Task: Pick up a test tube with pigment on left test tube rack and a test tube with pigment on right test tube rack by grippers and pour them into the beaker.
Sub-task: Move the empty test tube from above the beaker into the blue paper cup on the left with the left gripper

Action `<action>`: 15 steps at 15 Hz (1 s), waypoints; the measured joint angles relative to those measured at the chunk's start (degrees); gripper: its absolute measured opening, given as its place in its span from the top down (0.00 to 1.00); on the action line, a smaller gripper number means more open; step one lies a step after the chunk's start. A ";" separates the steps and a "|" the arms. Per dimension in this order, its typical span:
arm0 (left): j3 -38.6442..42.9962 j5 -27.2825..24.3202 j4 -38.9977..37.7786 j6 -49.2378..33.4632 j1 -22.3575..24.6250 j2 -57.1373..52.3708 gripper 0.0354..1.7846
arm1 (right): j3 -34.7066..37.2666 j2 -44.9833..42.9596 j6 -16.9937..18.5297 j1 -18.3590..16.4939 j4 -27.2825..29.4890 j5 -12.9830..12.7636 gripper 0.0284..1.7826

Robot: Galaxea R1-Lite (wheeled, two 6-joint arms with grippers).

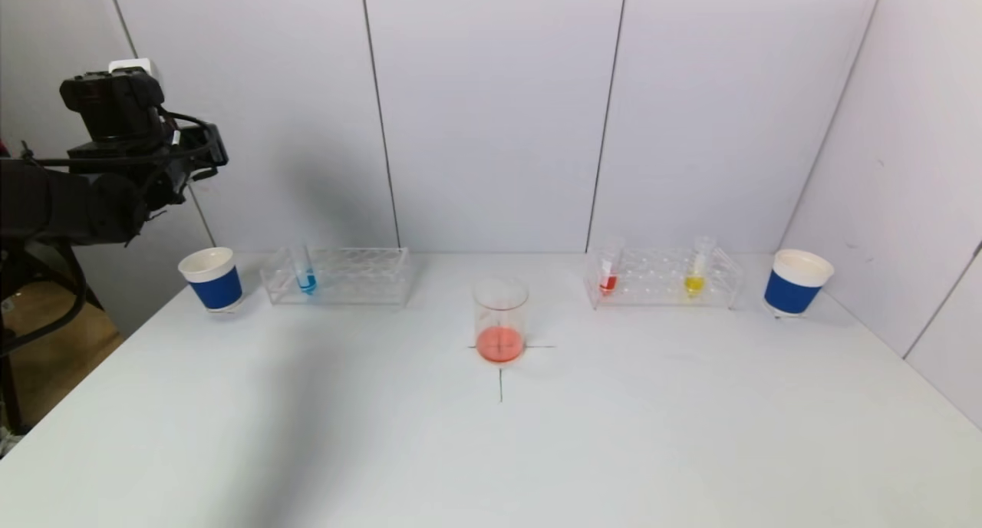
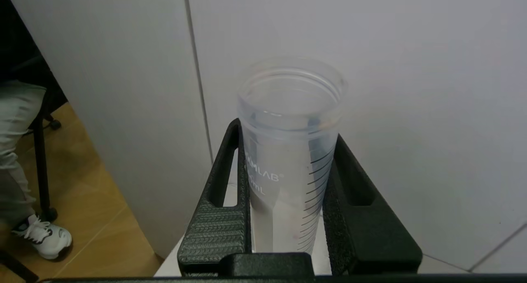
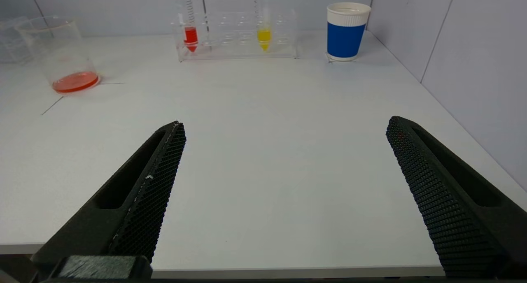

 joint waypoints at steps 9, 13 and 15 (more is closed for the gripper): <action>0.94 0.06 -8.89 0.20 4.92 10.11 0.74 | 0.00 0.00 0.00 0.00 0.00 -0.01 0.01; 4.72 0.06 -12.91 0.28 4.95 11.87 0.74 | 0.00 0.00 0.00 0.00 0.00 0.00 0.01; 6.60 0.01 -14.73 0.26 4.95 12.29 0.74 | 0.00 0.00 0.00 0.00 -0.02 -0.01 0.01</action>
